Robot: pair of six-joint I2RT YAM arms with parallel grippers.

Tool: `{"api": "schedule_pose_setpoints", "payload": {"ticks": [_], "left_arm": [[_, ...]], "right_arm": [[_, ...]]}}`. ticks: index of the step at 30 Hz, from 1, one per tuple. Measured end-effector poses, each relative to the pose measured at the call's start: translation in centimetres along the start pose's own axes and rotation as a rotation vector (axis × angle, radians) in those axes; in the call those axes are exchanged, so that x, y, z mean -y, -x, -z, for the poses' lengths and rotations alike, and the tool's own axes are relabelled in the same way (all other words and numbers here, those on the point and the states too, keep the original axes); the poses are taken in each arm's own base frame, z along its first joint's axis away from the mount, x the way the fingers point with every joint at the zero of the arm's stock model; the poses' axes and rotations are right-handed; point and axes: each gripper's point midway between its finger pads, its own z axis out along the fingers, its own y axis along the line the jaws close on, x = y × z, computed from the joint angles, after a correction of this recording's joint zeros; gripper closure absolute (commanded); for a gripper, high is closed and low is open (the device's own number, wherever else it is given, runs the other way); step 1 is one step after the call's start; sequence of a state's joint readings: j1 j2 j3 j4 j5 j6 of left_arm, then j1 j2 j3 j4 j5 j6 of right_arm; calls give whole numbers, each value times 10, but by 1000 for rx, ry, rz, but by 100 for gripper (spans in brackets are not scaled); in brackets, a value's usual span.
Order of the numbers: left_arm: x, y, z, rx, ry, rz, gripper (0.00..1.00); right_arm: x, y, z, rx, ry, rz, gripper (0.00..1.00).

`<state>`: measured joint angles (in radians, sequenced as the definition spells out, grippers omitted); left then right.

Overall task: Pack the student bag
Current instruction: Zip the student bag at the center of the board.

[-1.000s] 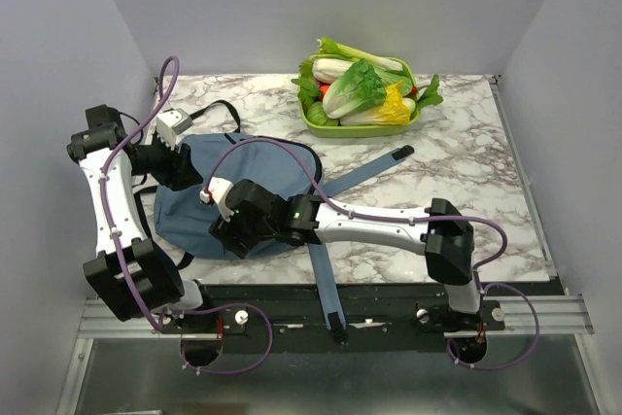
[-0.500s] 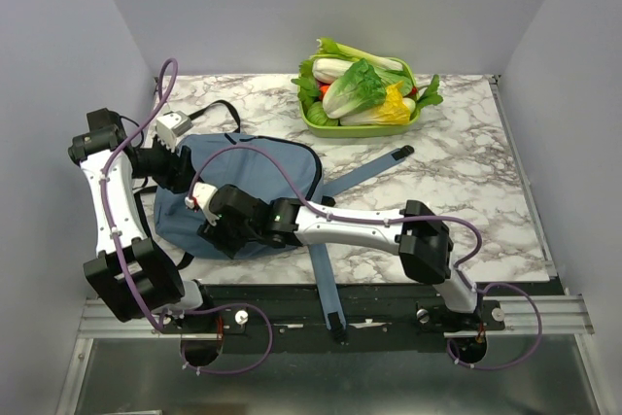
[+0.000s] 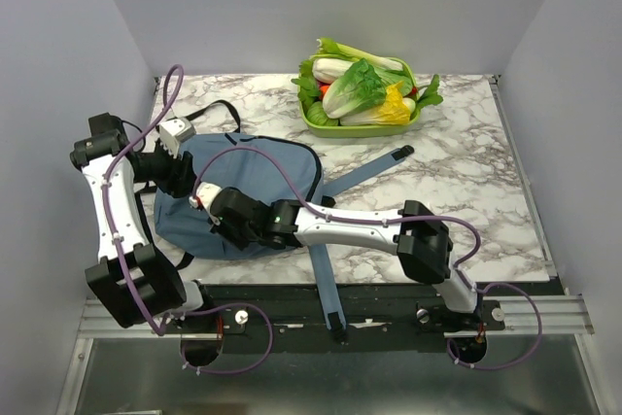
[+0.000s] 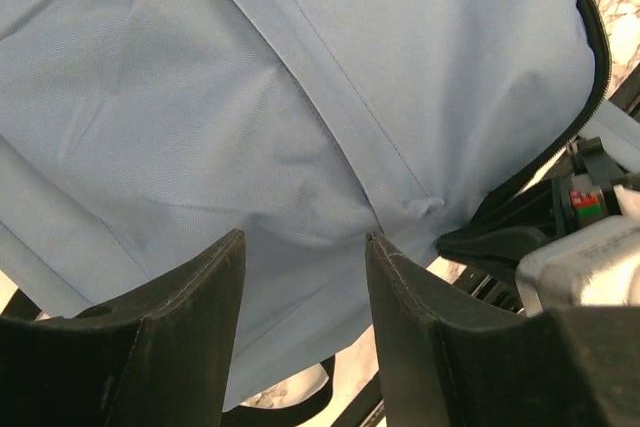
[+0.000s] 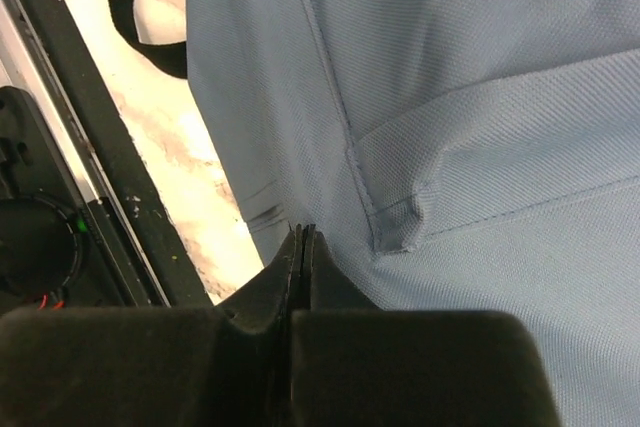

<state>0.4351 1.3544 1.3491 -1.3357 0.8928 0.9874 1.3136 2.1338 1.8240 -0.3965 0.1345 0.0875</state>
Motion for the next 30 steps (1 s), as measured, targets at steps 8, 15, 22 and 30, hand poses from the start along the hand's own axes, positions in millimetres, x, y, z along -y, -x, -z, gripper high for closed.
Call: {"api": "schedule_pose_setpoints", "payload": {"ticks": [8, 15, 22, 30], "left_arm": [[17, -1, -6, -3, -32, -185, 45], [74, -13, -45, -45, -212, -443, 50], [106, -30, -67, -100, -343, -462, 50], [122, -41, -85, -148, -391, -473, 50]], "right_arm": [[16, -15, 25, -13, -32, -82, 99], [35, -26, 58, -21, 4, -211, 99], [29, -60, 71, -65, 44, -249, 99], [31, -88, 84, -104, 84, -291, 99]]}}
